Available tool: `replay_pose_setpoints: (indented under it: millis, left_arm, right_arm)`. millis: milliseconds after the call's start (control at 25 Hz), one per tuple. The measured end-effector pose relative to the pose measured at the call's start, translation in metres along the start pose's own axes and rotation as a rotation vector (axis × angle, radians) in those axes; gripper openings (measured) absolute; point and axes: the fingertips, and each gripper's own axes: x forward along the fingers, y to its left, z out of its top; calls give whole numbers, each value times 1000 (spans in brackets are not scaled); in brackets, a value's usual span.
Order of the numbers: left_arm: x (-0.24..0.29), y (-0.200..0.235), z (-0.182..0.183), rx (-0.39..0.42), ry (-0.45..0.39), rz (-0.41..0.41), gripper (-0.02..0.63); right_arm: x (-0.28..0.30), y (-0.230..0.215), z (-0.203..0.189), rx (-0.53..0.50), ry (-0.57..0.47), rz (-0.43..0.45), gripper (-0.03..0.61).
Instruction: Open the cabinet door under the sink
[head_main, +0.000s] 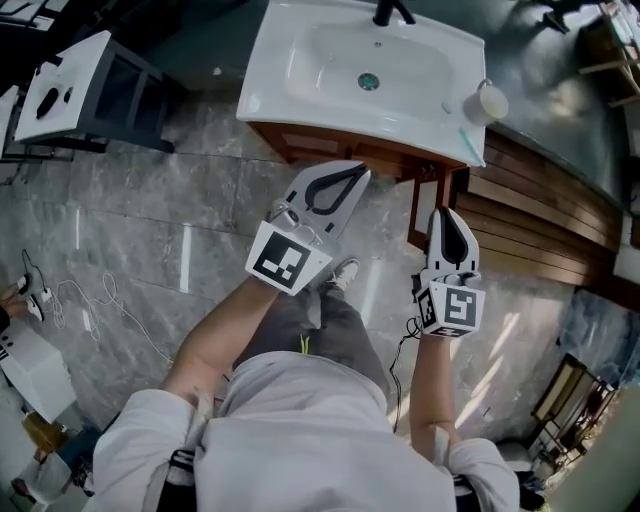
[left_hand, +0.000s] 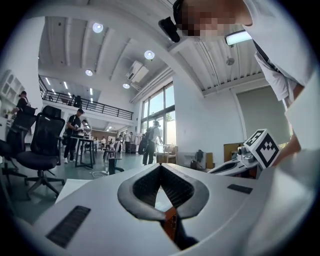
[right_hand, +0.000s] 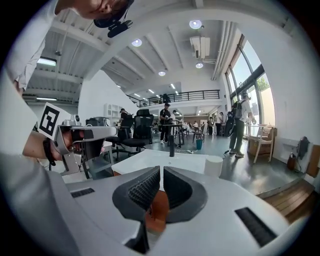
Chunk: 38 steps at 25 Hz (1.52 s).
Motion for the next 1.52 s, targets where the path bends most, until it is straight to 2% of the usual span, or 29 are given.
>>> replay_pose_setpoints:
  millis: [240, 440, 720, 1080, 1320, 1520]
  left_arm:
    - [-17, 28, 51, 2, -52, 73, 9]
    - [-46, 47, 92, -22, -94, 131, 9]
    - [-101, 66, 134, 36, -122, 255, 9]
    - [-145, 61, 162, 89, -123, 330, 9]
    - [-153, 52, 163, 103, -119, 347, 9]
    - [-159, 54, 162, 94, -114, 358, 9]
  right_arm:
    - [-1, 11, 37, -3, -47, 29, 46]
    - [-3, 29, 74, -47, -95, 67, 46]
    - [-13, 52, 123, -56, -179, 114, 46]
    - [-39, 61, 168, -51, -259, 127, 46]
    - [-54, 60, 175, -70, -299, 136, 46]
    - [-61, 55, 173, -75, -291, 121, 46]
